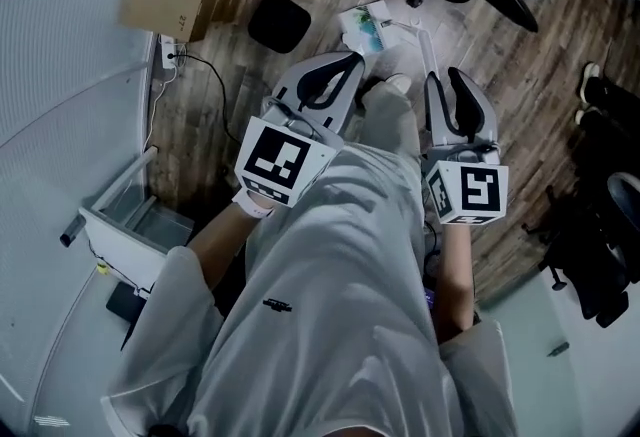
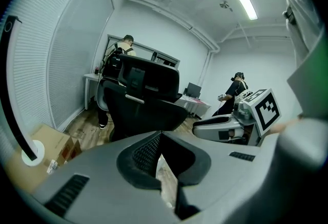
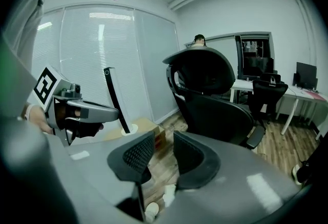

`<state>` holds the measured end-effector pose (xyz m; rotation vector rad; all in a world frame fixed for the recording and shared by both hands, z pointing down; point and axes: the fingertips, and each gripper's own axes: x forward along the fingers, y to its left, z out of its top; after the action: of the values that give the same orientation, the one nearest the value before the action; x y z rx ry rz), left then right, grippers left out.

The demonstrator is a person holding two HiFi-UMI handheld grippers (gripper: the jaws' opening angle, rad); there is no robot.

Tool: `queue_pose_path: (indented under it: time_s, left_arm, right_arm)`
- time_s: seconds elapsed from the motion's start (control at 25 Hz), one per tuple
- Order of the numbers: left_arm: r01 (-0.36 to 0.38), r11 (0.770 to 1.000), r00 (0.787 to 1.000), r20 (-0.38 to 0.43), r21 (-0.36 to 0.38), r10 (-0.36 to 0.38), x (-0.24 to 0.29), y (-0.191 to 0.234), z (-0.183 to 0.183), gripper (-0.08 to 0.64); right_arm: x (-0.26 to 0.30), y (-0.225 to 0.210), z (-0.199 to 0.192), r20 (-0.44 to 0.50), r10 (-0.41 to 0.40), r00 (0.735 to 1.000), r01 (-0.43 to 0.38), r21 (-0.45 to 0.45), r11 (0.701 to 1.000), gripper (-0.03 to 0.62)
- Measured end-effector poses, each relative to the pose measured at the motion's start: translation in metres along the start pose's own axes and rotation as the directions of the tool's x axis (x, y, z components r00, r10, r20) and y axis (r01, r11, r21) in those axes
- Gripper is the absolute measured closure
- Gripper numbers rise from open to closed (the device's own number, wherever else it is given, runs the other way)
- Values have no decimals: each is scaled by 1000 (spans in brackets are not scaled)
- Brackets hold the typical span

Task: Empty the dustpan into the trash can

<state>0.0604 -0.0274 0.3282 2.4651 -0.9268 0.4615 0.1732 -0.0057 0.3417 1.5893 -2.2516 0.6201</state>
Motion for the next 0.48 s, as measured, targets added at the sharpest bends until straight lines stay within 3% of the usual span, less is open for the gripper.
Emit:
queue_pose_path:
  time_s: [0.28,0.48]
  left_arm:
    - [-7,1000,1000,-24,-9,7,10,15,-22,554]
    - [7,1000,1000,-29,8,-6,23,20,-33,554]
  right_arm:
    - [28,2,-23,-17,33,999,-34,-44,998,436]
    - [45,-5,-51,-74,-1,997,-4,-70,998,380]
